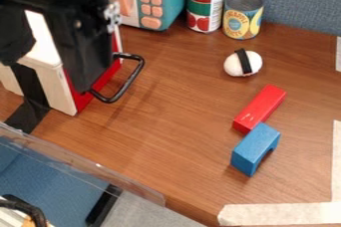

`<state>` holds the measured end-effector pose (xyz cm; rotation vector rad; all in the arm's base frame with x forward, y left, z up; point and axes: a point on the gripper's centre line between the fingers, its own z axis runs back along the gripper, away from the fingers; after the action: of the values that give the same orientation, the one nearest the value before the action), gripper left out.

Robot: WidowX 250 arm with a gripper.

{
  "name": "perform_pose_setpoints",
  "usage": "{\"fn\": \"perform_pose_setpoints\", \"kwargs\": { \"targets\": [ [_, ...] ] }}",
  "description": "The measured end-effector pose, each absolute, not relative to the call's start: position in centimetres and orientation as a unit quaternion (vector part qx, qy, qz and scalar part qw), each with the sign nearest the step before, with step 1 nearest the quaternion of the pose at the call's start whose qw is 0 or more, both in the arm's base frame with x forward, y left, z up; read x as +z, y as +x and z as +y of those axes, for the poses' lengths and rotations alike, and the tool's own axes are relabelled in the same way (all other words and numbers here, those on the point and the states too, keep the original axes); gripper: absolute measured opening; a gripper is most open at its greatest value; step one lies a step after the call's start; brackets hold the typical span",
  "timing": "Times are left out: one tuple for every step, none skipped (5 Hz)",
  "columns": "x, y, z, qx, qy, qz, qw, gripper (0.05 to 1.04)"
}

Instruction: Open the drawer

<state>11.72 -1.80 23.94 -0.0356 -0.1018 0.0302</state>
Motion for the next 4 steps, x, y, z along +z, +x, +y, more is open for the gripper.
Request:
{"fn": "perform_pose_setpoints", "kwargs": {
  "targets": [
    [23.7,11.7,-1.7,0.012,-0.016,-0.049,0.999,1.000],
    [23.3,12.2,-0.4,0.015,0.000,-0.050,0.999,1.000],
    [22.7,12.6,0.6,0.024,-0.002,-0.058,0.998,1.000],
    [21.5,13.7,1.7,0.019,0.005,-0.057,0.998,1.000]
  ]
}}
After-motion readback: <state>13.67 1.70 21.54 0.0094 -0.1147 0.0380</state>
